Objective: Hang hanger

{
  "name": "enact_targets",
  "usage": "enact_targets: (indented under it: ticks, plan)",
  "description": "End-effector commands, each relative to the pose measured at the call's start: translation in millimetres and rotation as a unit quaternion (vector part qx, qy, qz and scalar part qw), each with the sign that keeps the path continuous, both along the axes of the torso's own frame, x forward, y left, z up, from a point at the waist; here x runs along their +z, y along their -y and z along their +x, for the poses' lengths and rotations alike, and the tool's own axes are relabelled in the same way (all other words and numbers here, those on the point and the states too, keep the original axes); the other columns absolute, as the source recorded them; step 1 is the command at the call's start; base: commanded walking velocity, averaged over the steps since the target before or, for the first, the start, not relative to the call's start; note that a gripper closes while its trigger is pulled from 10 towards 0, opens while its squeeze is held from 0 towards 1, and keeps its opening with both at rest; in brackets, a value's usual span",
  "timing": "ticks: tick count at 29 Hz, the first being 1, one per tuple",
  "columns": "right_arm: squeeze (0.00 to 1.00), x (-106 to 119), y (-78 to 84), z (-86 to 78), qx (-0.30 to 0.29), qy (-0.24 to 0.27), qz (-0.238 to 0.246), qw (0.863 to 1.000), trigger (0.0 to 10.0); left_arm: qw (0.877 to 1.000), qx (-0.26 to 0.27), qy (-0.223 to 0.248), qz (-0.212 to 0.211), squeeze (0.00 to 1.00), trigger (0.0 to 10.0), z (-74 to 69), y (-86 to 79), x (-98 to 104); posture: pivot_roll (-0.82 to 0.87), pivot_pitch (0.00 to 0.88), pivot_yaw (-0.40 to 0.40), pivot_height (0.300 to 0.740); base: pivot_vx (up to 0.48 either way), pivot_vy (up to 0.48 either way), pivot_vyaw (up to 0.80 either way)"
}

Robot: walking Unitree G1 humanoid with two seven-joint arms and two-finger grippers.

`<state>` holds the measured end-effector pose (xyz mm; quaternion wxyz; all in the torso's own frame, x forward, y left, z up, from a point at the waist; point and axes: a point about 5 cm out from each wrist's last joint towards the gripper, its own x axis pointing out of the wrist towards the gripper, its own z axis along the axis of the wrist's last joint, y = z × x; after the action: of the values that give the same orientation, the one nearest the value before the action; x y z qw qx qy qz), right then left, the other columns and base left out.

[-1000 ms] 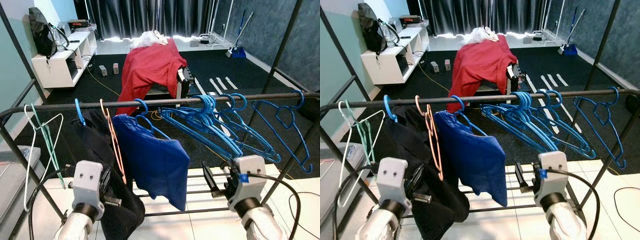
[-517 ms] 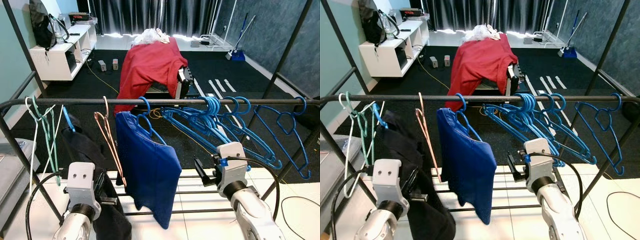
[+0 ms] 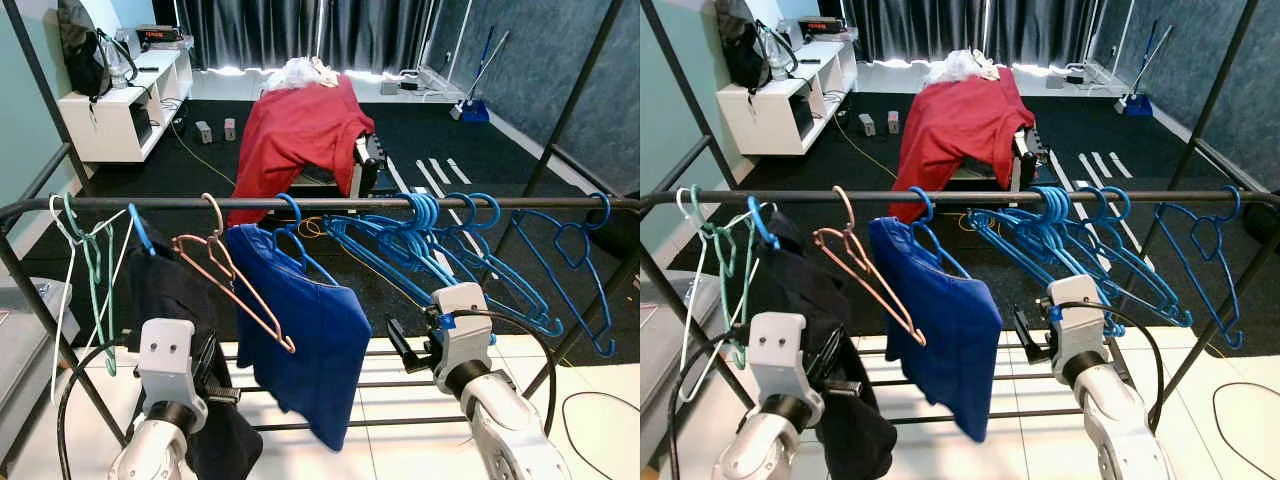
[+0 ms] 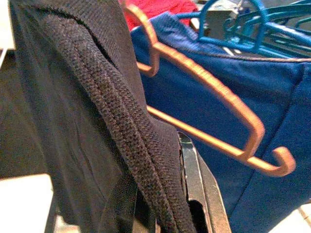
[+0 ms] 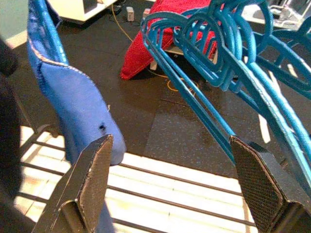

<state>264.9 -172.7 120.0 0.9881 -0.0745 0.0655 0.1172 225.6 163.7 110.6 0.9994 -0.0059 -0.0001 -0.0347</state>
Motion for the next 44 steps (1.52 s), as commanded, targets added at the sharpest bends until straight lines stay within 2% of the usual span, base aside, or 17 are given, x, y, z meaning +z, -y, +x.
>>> enact_targets:
  ticks: [1,9,19,31,44]
  plan:
    - [0.00,-4.0,0.3,0.4,0.000,-0.013,0.006,1.000,10.0,1.000,-0.010,0.021,0.010,0.00,10.0,1.9,1.8,5.7,-0.04,0.000,-0.019,0.740,0.000,0.000,0.00]
    - [0.00,-8.5,-11.9,6.7,0.043,-0.029,0.020,0.998,10.0,0.999,-0.021,0.014,0.025,0.00,10.0,-1.1,3.6,2.8,0.00,0.000,-0.056,0.740,0.000,0.000,0.00]
    - [0.00,-11.1,-8.1,1.1,0.032,-0.038,0.029,0.998,10.0,0.999,-0.041,-0.004,0.029,0.00,10.0,-4.3,8.8,-3.4,-0.02,0.000,-0.036,0.740,0.000,0.000,0.00]
    - [0.00,-13.0,-9.8,-2.1,0.036,-0.045,0.032,0.998,10.0,0.998,-0.052,-0.015,0.029,0.00,10.0,-6.5,8.2,-4.4,-0.01,0.000,-0.033,0.740,-0.321,0.000,0.00]
    - [0.00,-10.2,-13.5,0.3,0.047,-0.042,0.038,0.997,10.0,0.998,-0.057,-0.008,0.033,0.00,10.0,-1.8,6.4,0.1,-0.02,0.000,-0.027,0.740,-0.351,0.000,0.00]
